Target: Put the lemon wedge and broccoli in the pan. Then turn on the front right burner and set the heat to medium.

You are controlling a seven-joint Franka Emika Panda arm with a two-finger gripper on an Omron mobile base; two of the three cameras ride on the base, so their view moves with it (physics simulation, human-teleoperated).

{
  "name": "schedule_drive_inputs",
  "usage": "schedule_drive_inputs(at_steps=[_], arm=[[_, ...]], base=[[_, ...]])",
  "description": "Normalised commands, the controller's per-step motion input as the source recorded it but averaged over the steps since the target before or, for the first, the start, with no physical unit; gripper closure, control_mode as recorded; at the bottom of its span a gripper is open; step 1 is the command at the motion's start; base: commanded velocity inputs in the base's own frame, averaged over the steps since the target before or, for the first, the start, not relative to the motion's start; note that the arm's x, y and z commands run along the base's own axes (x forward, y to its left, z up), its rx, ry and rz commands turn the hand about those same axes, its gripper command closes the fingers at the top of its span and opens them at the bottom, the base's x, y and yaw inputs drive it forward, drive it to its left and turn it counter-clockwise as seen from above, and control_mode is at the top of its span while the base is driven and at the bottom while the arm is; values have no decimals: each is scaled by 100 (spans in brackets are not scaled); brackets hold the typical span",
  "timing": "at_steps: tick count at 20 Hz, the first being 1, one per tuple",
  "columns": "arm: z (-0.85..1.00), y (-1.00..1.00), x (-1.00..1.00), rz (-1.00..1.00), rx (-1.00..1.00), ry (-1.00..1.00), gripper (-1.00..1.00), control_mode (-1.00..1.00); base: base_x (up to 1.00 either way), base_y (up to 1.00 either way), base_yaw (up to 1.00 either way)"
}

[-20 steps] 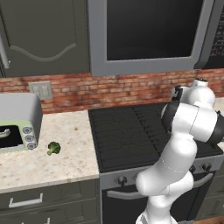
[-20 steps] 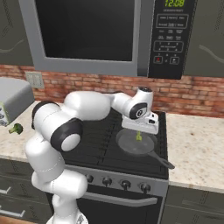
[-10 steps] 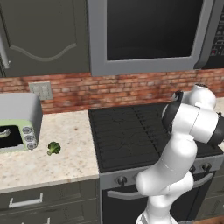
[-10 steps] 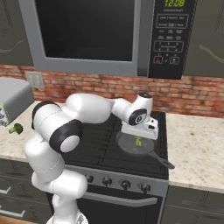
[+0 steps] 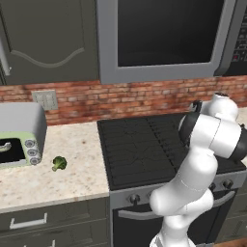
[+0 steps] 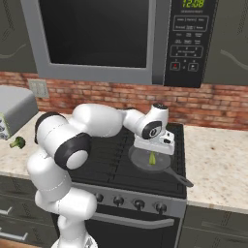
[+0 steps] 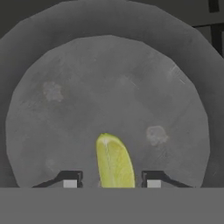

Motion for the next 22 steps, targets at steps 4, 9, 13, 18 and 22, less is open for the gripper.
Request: schedule_drive_inputs(at_steps=[4,9,13,18,22], arm=[[0,7,-1,1,-2,-2,-100,-100],[16,50,-20,0,-3,-12,-100,-100],[28,96,-37,0,0,-17,-100,-100],[23,100,-32,0,0,-18,-100,-100],[22,100,-16,0,0,-16,-100,-100]], base=[[0,0,0],[0,0,0],[0,0,0],[0,0,0],[0,0,0]])
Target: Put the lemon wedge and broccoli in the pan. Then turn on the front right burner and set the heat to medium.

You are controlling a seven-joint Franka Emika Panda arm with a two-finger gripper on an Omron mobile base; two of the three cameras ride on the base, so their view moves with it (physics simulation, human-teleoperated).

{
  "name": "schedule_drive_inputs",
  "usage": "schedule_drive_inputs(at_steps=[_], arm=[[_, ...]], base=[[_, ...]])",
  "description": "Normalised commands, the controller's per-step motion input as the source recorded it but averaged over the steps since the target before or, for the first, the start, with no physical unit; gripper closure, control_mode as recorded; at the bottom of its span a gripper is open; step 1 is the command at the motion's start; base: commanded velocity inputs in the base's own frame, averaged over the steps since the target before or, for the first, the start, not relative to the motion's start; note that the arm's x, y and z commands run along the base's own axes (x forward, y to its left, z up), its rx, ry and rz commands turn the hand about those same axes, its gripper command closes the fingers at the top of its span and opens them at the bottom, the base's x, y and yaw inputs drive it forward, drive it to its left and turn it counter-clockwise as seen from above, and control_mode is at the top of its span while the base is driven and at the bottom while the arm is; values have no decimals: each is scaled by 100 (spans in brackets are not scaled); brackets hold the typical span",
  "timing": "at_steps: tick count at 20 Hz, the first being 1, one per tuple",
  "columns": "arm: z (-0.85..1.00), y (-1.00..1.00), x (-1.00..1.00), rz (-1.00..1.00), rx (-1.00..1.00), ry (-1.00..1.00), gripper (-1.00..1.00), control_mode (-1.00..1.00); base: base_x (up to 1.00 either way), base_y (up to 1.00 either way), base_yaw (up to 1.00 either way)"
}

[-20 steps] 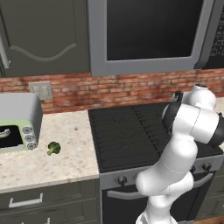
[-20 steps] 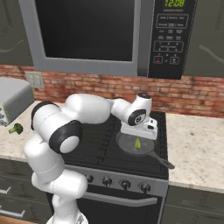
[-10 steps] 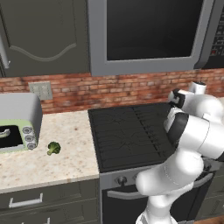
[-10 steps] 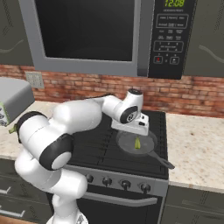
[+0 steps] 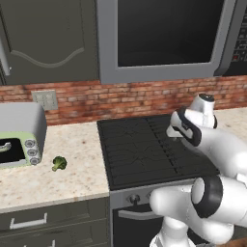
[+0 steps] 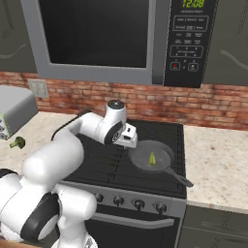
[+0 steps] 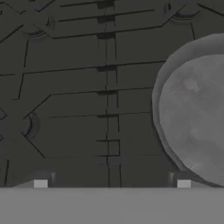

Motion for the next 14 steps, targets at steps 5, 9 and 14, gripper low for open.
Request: schedule_drive_inputs(at_steps=[5,9,14], arm=[[30,100,-1,0,0,-16,-100,-100],[44,100,0,0,0,-10,-100,-100],[33,100,0,0,0,-2,-100,-100]], base=[[0,0,0],[0,0,0],[0,0,0]])
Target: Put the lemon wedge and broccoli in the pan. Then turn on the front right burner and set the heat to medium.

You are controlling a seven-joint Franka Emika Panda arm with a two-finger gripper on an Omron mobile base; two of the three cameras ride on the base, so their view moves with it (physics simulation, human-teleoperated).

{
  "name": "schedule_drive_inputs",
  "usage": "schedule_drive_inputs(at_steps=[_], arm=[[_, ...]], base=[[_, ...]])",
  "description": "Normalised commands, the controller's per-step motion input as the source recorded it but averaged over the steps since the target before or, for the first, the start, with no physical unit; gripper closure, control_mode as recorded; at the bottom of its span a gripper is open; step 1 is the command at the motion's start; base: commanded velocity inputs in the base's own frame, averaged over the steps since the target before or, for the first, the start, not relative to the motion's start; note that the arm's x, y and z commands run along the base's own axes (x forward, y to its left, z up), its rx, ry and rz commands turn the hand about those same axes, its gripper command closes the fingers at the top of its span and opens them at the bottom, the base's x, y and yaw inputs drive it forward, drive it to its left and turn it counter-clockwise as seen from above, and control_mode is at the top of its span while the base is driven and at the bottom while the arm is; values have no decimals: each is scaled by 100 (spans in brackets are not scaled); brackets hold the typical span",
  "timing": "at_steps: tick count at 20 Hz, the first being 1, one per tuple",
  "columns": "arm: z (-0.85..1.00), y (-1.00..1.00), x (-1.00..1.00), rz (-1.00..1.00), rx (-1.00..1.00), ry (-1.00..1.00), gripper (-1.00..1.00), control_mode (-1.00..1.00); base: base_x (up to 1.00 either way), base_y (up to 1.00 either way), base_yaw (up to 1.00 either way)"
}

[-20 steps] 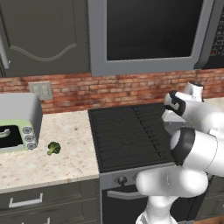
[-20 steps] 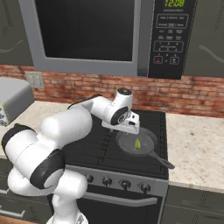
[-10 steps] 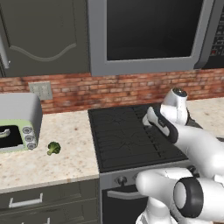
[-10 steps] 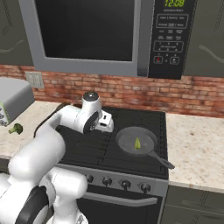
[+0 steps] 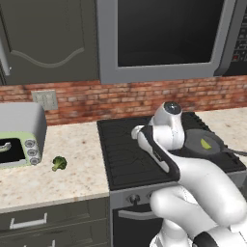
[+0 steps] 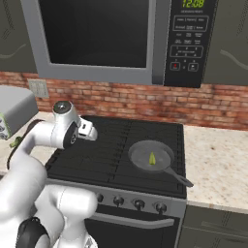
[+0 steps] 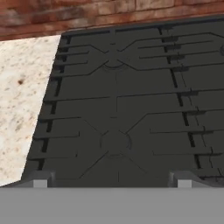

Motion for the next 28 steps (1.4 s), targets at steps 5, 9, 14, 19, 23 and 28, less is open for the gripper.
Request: schedule_drive_inputs(at_steps=[5,9,14,19,23,28], arm=[[0,100,11,0,-2,1,-100,-100],[7,100,6,-3,-4,2,-100,-100],[25,88,6,0,0,10,-100,-100],[3,17,9,3,0,21,-100,-100],[-4,2,1,8,0,13,-100,-100],[-27,15,0,9,1,1,-100,-100]], base=[[0,0,0],[0,0,0],[0,0,0],[0,0,0],[0,0,0],[0,0,0]])
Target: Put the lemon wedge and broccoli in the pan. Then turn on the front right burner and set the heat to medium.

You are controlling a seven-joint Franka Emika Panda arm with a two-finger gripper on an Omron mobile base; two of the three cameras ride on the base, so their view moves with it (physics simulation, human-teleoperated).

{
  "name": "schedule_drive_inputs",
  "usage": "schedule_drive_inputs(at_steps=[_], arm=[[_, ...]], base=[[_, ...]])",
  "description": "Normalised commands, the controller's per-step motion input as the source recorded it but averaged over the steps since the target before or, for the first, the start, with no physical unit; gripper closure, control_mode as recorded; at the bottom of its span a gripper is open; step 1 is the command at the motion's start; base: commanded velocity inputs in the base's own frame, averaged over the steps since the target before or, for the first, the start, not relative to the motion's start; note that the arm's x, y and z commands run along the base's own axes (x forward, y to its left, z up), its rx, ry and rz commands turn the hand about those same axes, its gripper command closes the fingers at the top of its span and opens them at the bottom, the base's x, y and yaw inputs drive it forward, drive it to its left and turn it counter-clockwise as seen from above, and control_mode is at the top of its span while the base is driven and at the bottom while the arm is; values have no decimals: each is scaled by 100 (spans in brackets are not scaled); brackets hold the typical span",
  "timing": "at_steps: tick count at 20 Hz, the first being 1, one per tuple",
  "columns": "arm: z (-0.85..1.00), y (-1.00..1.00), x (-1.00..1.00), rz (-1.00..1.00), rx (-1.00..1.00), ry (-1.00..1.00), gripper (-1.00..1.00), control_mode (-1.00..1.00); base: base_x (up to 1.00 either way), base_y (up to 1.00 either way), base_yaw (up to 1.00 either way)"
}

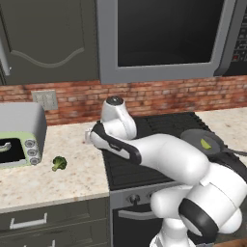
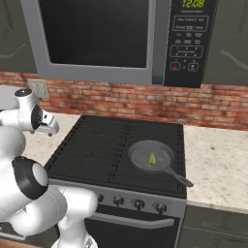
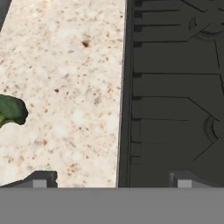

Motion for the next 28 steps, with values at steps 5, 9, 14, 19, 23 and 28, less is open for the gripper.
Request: schedule_drive_inputs(at_steps=[5,9,14,19,23,28], arm=[[-28,44,0,6,8,-4,-100,-100],[-5,49,3,3,14,-4,-100,-100],[0,51,3,2,5,2,-100,-100],[0,43,0,9,0,15,-100,-100],[0,39,0,11,0,15,-100,-100],[-12,37,6,8,0,3,-100,-100]], base=[[0,0,0],[0,0,0],[0,0,0],[0,0,0],[0,0,0],[0,0,0]])
